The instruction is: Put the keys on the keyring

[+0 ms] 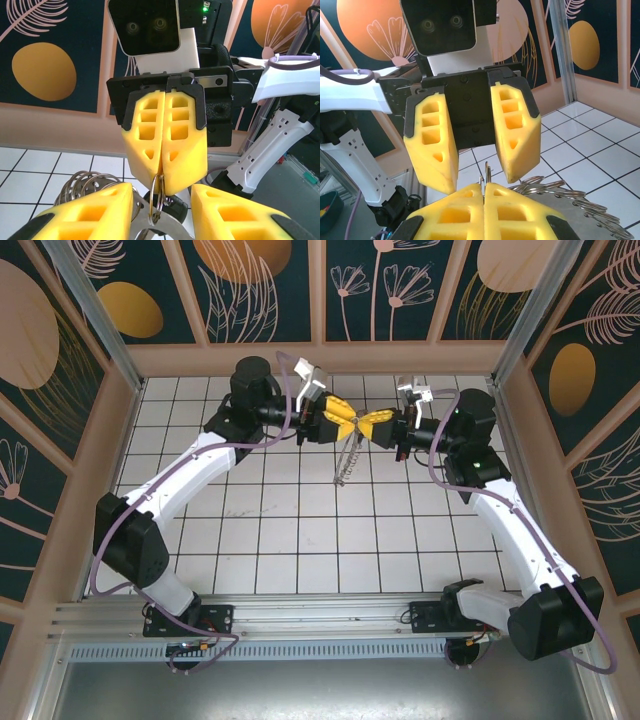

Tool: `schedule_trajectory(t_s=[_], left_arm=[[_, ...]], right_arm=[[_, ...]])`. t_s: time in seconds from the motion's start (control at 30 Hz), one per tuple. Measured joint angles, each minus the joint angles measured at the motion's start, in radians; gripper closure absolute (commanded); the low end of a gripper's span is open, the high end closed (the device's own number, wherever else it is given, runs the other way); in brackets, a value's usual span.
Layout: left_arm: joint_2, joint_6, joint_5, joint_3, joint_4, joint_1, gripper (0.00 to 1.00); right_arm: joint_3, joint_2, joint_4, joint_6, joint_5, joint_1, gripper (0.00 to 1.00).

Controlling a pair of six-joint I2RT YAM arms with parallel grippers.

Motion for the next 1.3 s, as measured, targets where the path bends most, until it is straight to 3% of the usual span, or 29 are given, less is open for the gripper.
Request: schedule_trajectory(t_s=[0.2,0.37,0.47,0.6,0.93,1.3], left_arm=[[0.01,-0.006,0.0,0.0,0.0,-0.01,0.7],[0.014,-0.013,0.0,0.001,0.011,-0.013,1.0],[0.016,-0.025,-0.005,0.001,0.029,-0.01,1.0],[0.016,-0.061,-0.028,-0.022,0.091,-0.015,1.0],[-0.01,-0.157,-0.09,-0.129,0.242,-0.025,1.0],[-0.049,-0.203,-0.109,-0.148,0.327,-0.025,1.0]], right_arm=[[0.0,0.0,0.001,0.005,0.0,0.0,1.0],[0.0,0.001,0.001,0.007,0.001,0.0,1.0],[0.0,0.001,0.007,0.007,0.0,-0.004,0.97],[0.0,0.001,0.018,0.017,0.005,-0.01,0.76],[-0.109,-0.085,0.172,0.147,0.027,-0.076,0.59],[-0.159,-0.085,0.3,0.233,0.027,-0.022,0.54]])
